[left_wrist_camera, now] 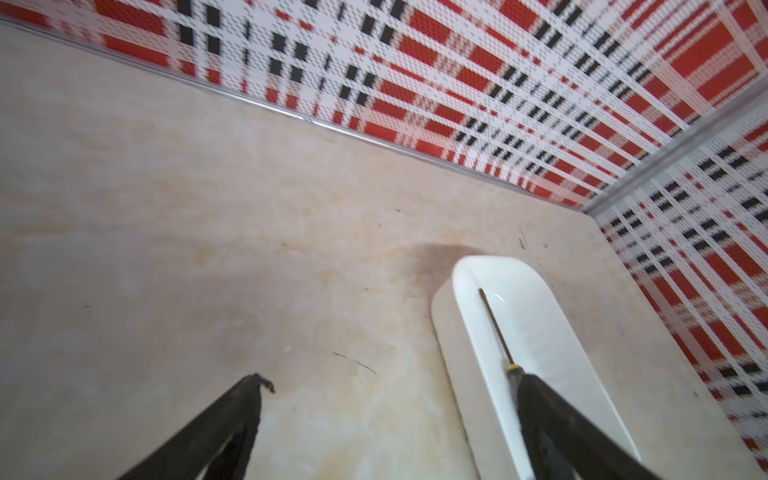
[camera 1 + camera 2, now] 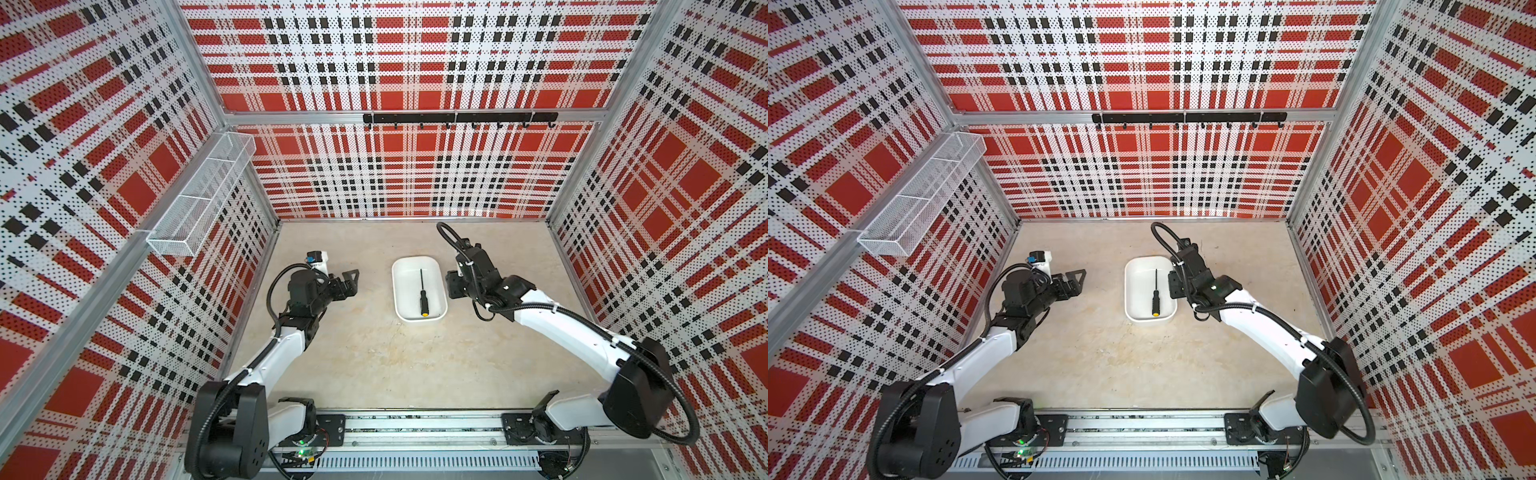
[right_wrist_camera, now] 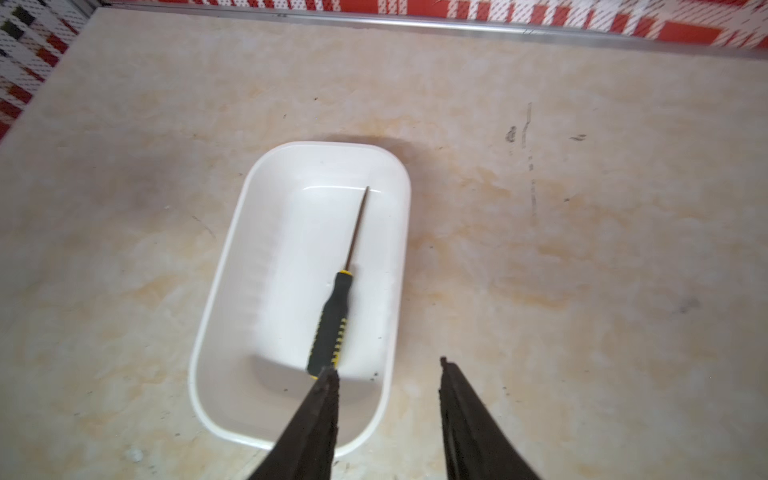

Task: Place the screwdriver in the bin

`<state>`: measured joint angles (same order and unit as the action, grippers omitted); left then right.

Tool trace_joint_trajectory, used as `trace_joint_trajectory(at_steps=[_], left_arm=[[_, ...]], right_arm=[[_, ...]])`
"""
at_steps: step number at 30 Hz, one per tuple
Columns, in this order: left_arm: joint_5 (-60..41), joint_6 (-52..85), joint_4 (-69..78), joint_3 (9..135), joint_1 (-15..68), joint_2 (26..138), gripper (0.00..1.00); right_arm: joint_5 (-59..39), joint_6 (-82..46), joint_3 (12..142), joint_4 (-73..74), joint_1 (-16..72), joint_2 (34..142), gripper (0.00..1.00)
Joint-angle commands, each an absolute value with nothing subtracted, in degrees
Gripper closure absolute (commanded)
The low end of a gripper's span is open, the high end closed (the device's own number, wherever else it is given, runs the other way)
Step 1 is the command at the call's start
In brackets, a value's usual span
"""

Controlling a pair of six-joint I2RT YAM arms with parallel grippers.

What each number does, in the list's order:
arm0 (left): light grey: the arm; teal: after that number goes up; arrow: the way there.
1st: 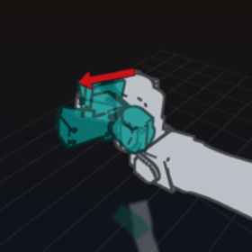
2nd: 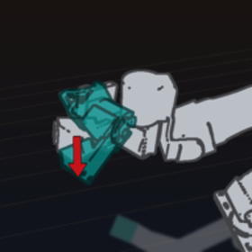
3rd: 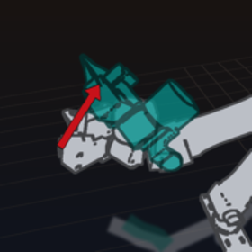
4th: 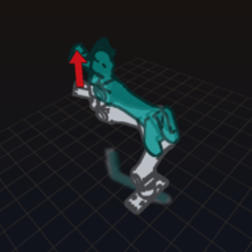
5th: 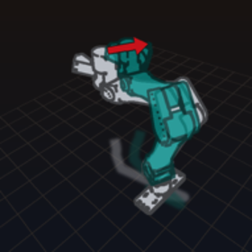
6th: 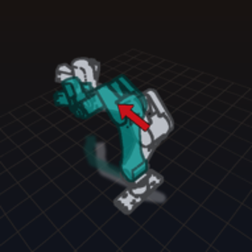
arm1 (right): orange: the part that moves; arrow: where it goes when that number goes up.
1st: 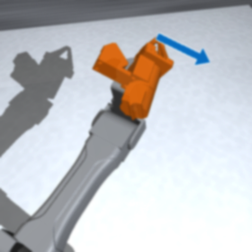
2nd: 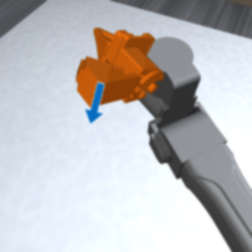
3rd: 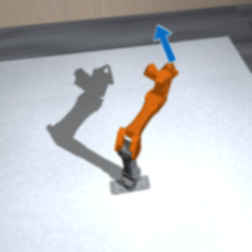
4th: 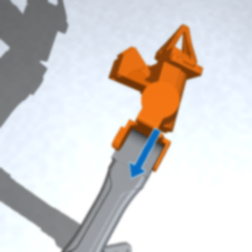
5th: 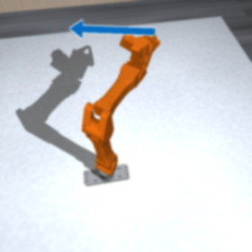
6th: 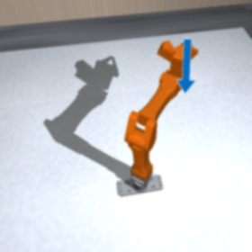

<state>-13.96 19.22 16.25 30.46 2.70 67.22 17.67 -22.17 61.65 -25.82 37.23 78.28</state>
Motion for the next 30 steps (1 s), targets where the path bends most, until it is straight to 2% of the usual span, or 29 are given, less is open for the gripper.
trace_joint_trajectory(at_steps=[1, 6, 8, 11, 17, 22, 30], left_arm=[[-8.6, 18.6, 23.2, 26.9, -0.3, 64.5, 0.02], [-3.0, 16.6, 29.1, 23.3, -2.5, 61.4, 0.02], [-1.3, 15.4, 31.5, 21.9, -2.9, 60.2, 0.02], [0.8, 13.8, 38.6, 18.0, -2.9, 58.0, 0.02], [7.3, 11.3, 50.2, 10.7, -3.0, 54.2, 0.02], [10.0, 8.5, 57.0, 7.5, -3.4, 55.5, 0.02], [8.8, 7.6, 71.5, 3.5, -3.8, 64.2, 0.02]], right_arm=[[29.6, -14.8, 55.9, -20.8, 36.9, 72.8, 0.57], [45.1, -2.4, 41.4, -3.3, 36.7, 62.4, 0.54], [47.5, 2.8, 34.5, 7.0, 35.7, 58.2, 0.53], [45.0, 8.2, 23.7, 22.1, 32.3, 52.0, 0.48], [33.3, 5.6, 7.9, 42.1, 21.6, 45.3, 0.42], [27.9, 4.3, -0.7, 60.5, 15.0, 50.8, 0.38], [24.8, 2.2, 0.5, 79.2, 12.0, 72.8, 0.37]])
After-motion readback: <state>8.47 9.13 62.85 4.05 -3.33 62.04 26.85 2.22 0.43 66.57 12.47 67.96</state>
